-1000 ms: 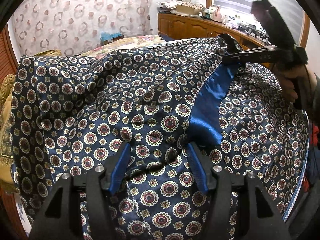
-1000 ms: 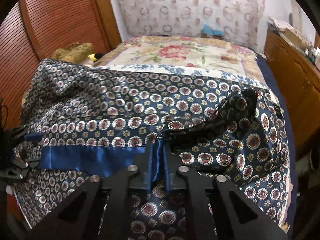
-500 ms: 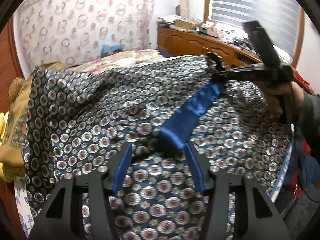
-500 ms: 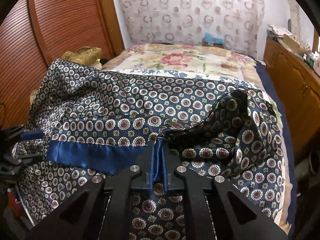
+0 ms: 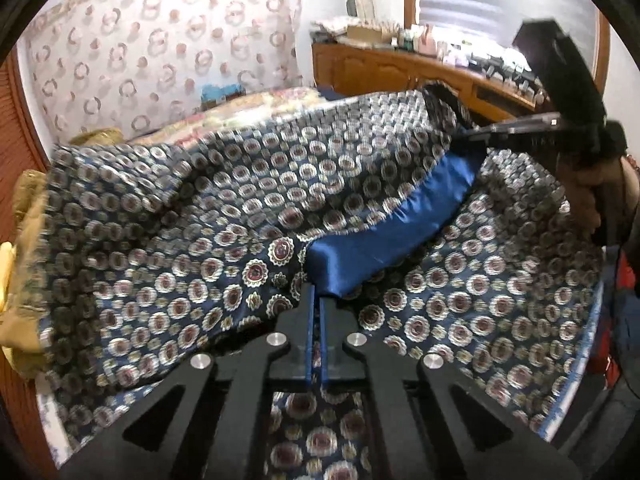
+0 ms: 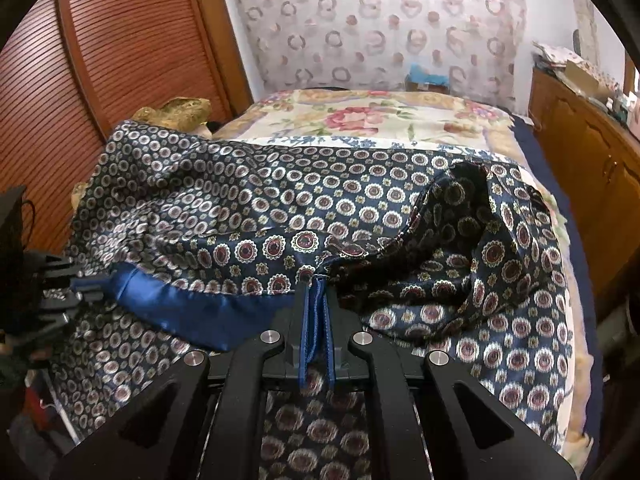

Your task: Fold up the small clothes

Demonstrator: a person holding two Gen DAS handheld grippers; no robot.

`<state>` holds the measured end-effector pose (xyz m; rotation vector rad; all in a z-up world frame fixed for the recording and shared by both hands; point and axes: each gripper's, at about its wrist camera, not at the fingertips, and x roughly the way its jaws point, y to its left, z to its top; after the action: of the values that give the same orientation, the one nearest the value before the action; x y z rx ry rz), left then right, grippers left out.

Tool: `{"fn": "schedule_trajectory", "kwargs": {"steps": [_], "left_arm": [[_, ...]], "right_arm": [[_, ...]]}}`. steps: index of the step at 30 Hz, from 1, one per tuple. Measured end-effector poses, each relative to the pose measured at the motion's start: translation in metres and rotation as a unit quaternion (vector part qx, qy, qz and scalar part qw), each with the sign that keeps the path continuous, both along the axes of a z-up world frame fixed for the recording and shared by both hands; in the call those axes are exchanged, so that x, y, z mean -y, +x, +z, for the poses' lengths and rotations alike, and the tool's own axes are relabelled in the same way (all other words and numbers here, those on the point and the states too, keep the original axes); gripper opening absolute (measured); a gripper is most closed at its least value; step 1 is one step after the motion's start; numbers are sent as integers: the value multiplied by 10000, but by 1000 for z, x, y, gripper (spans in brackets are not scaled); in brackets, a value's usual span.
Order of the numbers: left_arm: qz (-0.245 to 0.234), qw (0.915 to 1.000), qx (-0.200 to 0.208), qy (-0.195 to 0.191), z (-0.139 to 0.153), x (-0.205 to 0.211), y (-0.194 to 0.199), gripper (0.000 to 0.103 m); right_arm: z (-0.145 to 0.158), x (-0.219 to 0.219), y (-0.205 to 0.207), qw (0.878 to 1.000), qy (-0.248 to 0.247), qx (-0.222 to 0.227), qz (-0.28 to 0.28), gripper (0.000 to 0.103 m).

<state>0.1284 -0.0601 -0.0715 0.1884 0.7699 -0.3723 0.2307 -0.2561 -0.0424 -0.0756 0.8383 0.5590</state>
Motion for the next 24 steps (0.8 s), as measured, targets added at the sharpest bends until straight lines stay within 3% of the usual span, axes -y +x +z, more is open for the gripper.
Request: {"fn": "schedule_trajectory", "kwargs": {"steps": [9,24], "left_arm": [[-88,9982,415,-434,30,-23,-59,0],[108,9972,334,-655,27,-44,-99,0]], "right_arm": [[14,10,-64,9996,212,138,149,2],[18,29,-140,9992,356,23,174,2]]}}
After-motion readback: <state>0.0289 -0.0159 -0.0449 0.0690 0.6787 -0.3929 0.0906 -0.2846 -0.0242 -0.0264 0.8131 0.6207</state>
